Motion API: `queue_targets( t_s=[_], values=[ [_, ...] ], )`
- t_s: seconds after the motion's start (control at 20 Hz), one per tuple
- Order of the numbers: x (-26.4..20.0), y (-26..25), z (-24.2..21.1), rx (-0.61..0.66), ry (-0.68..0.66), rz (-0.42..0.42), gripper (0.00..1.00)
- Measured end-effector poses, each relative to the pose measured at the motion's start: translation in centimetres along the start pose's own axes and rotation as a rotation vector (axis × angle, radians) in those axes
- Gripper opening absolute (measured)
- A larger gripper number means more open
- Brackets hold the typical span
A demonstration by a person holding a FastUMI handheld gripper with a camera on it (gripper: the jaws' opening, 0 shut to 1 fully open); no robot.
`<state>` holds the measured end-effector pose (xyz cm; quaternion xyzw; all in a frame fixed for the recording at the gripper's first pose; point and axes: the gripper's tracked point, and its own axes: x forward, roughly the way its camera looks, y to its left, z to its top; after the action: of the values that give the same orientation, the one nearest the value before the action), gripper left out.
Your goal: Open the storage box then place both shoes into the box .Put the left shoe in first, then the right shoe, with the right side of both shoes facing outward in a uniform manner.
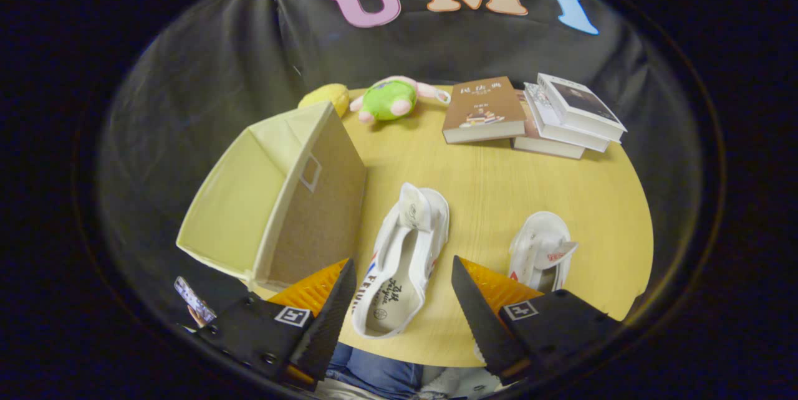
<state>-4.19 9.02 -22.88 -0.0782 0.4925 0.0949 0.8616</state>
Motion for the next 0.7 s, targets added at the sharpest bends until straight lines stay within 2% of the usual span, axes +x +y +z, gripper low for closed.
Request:
queue_targets(
  t_s=[0.25,0.45,0.7],
  values=[
    [3.1,-2.5,-0.9,-0.063,0.163,-0.065,0.92],
    [5.1,-3.8,-0.8,-0.1,0.21,-0.118,0.91],
    [7.0,-3.7,-1.1,-0.09,0.285,-0.103,0.7]
  ],
)
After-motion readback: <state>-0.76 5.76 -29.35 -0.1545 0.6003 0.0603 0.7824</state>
